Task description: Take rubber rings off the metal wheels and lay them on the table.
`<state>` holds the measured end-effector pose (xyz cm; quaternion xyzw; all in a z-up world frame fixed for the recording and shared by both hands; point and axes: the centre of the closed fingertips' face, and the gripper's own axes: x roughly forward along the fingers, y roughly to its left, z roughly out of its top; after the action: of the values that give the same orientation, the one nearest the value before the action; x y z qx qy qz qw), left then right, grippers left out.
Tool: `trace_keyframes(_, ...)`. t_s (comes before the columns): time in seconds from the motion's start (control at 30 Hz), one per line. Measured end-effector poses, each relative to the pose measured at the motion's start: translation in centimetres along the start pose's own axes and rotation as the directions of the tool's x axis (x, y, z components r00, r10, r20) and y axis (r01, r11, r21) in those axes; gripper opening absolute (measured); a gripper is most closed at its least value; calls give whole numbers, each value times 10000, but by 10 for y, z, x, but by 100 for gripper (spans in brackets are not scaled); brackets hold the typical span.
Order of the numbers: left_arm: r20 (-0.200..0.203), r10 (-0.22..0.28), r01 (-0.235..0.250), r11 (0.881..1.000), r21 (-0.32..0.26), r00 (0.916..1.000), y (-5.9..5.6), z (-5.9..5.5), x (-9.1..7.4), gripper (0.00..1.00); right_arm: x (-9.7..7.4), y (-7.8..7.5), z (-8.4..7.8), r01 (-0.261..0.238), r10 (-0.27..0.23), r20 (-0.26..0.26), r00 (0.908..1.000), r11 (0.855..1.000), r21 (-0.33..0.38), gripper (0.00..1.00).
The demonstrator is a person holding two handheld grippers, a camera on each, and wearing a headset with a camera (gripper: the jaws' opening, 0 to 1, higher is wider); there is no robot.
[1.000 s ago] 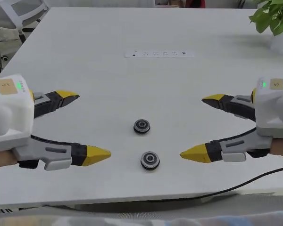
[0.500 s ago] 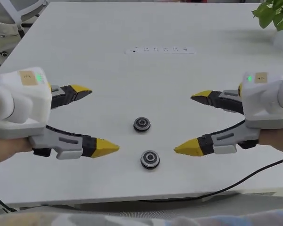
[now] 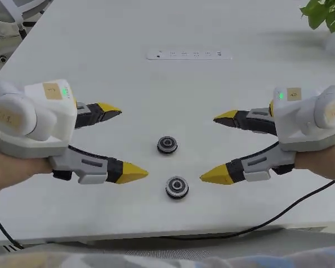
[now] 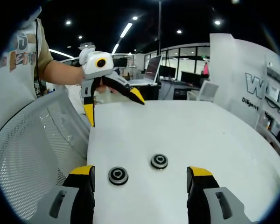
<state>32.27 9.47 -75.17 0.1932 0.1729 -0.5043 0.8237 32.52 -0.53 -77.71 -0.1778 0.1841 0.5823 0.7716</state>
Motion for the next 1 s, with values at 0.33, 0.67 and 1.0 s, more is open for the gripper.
trace_keyframes(0.33, -174, -363, 361, 9993, -117, 9992, -4, -10, 14, 76, 17, 12, -11, -768, 769, -183, 9969, 9970, 42, 73)
trace_keyframes(0.67, -316, -734, 734, 9973, -22, 9968, -15, -18, 25, 75, 30, 19, -28, -1241, 1248, -471, 9911, 9921, 165, 65)
trace_keyframes(1.0, -421, -1296, 1285, 9913, -267, 9907, -30, -27, 41, 69, 39, 23, -43, -1561, 1581, -663, 9852, 9871, 354, 53)
